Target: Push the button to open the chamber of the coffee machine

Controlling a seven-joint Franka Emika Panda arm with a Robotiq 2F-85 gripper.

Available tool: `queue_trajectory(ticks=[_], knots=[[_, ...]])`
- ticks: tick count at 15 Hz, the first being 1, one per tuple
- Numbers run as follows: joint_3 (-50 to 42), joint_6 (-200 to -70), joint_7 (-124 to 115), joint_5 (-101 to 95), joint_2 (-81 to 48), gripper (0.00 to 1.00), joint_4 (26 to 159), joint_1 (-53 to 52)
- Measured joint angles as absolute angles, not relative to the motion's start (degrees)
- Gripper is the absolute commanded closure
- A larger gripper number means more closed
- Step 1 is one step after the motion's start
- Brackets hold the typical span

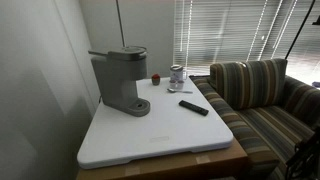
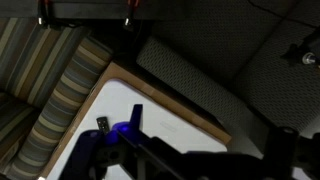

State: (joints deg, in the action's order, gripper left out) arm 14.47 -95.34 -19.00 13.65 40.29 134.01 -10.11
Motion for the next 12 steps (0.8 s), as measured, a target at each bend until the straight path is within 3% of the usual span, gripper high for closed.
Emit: queue_trajectory(ticks=[12], knots=[[13.8, -97.7, -18.7, 11.9, 40.0, 0.0, 132.9, -7.9]])
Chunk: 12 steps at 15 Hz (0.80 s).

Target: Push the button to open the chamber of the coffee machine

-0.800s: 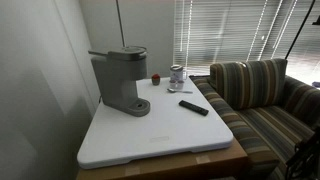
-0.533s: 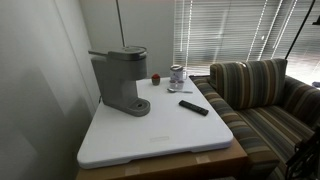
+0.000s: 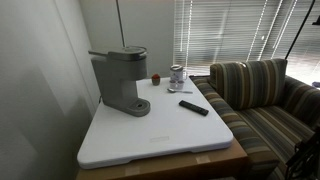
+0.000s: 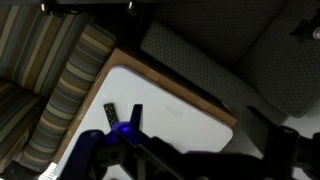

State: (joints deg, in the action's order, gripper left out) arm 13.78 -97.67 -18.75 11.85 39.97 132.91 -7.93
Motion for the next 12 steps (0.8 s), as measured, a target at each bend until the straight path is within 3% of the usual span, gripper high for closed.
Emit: queue_trajectory(ticks=[12], knots=[[11.1, -100.6, -14.9, 9.3, 29.6, 0.0, 123.0, -5.9]])
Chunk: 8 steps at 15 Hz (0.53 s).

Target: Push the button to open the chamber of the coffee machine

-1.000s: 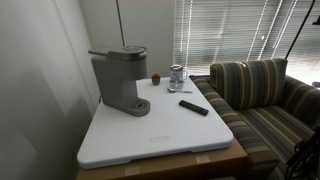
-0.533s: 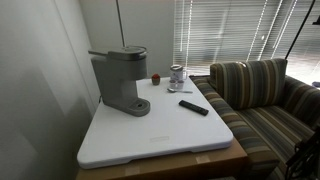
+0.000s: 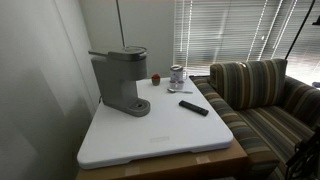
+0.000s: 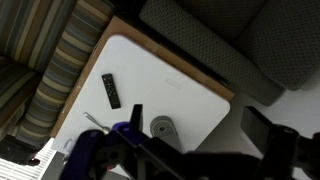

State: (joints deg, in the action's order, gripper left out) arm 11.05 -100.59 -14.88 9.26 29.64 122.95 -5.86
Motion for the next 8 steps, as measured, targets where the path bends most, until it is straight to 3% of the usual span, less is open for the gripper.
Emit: queue_trajectory(ticks=[8], knots=[[9.7, -106.3, -13.9, 8.9, 28.2, 0.0, 117.9, -5.6]])
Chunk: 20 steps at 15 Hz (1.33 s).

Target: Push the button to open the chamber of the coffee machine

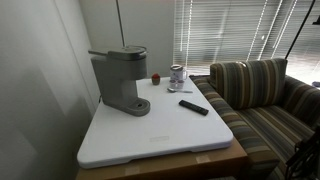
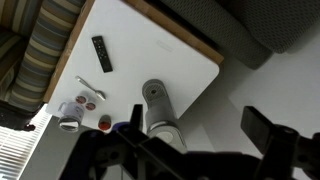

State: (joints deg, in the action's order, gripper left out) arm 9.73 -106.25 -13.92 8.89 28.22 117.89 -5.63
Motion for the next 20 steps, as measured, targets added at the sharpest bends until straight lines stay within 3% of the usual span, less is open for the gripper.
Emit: queue_trajectory(ticks=[7, 15, 20], knots=[[6.6, -106.1, -12.9, 8.7, 11.7, 0.0, 100.0, -4.8], [6.6, -106.1, -12.8, 8.9, 10.7, 0.0, 98.8, -5.0], [6.6, -105.5, -8.8, 8.9, 2.6, 0.0, 93.2, -5.0]])
